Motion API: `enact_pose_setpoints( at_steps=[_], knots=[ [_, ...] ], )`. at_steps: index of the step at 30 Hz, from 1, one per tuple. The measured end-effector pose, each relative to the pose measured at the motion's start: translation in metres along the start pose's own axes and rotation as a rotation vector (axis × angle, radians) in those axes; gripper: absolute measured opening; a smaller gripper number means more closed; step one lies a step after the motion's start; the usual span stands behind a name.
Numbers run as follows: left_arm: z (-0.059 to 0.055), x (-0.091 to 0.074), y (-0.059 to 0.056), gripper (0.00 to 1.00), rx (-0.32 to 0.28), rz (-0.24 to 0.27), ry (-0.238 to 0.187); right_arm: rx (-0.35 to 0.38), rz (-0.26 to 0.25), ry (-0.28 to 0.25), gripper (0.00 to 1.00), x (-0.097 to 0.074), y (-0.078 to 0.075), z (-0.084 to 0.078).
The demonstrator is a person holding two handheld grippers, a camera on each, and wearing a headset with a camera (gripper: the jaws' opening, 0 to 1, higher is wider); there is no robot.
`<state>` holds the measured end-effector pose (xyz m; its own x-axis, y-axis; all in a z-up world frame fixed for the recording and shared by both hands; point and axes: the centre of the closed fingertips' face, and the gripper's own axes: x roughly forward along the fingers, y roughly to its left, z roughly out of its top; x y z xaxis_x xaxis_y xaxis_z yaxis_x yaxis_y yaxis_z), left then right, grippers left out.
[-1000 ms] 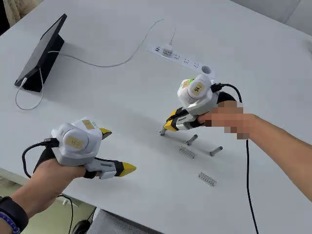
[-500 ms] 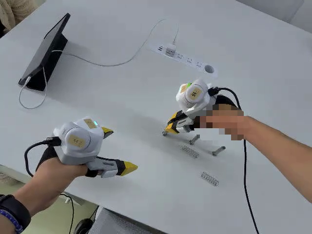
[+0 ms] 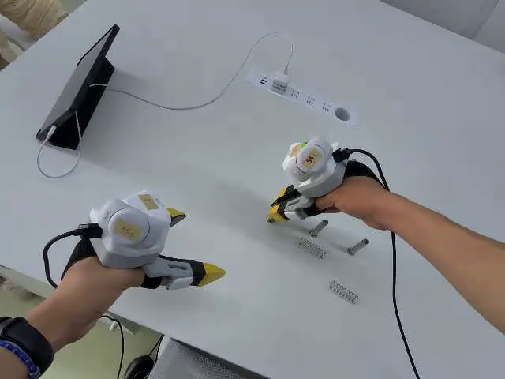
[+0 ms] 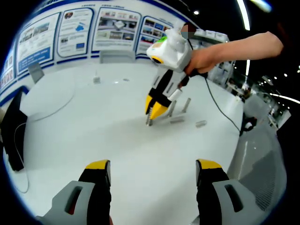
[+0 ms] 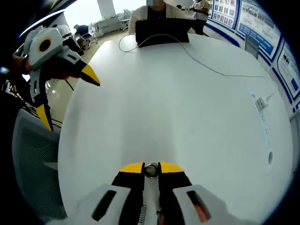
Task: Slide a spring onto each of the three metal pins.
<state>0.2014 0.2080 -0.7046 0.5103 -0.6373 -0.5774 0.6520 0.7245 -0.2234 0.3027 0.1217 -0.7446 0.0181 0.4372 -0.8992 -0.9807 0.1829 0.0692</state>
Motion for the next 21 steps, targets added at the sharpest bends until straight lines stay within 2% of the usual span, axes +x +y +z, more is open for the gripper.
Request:
enact_pose_setpoints(
  at_steps=[11,14,17,21],
  knots=[
    [-0.002,-0.005,-0.001,0.75,-0.003,0.005,-0.002,0.023,-0.001,-0.002,0.15,0.003,0.001,-0.004],
    [-0.001,-0.006,-0.001,0.75,-0.002,0.005,0.000,0.012,0.004,0.010,0.19,0.002,0.005,-0.008],
    [0.000,-0.007,-0.001,0.75,-0.002,0.005,-0.003,0.003,-0.012,0.006,0.22,-0.004,0.004,-0.010],
    [0.001,-0.005,-0.003,0.75,-0.002,0.004,-0.003,0.038,-0.016,-0.021,0.29,-0.011,0.005,-0.010]
  ],
)
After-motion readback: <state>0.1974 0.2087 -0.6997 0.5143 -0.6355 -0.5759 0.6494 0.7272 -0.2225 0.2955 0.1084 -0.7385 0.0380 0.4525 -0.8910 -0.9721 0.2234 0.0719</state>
